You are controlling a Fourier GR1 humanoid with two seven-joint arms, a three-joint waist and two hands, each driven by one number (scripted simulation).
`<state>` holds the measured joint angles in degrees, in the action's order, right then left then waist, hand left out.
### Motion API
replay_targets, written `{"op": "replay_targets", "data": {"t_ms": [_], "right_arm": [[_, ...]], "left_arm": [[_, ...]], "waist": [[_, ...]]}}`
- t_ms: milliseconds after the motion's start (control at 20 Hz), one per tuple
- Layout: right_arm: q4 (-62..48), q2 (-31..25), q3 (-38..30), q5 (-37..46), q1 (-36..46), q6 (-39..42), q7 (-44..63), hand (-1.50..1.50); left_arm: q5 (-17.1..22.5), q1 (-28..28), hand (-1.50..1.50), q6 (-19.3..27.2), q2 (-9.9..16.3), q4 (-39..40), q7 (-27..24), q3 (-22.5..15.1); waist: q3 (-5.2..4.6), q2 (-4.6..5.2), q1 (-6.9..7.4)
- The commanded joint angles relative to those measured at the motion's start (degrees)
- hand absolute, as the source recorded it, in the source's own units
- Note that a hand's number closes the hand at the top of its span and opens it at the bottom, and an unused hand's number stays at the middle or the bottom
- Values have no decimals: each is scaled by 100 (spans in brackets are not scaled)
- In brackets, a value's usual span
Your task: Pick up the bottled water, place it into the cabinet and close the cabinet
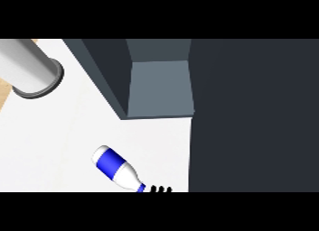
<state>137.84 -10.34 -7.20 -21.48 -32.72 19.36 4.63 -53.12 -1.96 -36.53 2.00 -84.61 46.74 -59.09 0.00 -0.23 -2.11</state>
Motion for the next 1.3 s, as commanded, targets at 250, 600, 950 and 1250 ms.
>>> {"op": "replay_targets", "data": {"t_ms": [250, 600, 950, 1250], "right_arm": [[1002, 34, -396, -1343, -694, 199, 122, -150], [910, -87, -660, -1572, -969, 562, -189, -150], [1175, 36, -480, -1503, -1172, 471, -211, -150], [1018, -45, -504, -1593, -1420, 662, -361, -150]], "left_arm": [[-23, -991, -150, 149, -57, 880, -604, 642], [-176, -1202, -150, 458, 451, 1200, -1069, 921], [-192, -1629, -150, 611, 685, 1681, -1464, 1399], [-295, -1716, -150, 655, 1247, 1556, -1949, 1504]], "waist": [[-6, 3, 10], [-4, -6, 44], [-12, 11, 58], [-8, 6, 110]]}}
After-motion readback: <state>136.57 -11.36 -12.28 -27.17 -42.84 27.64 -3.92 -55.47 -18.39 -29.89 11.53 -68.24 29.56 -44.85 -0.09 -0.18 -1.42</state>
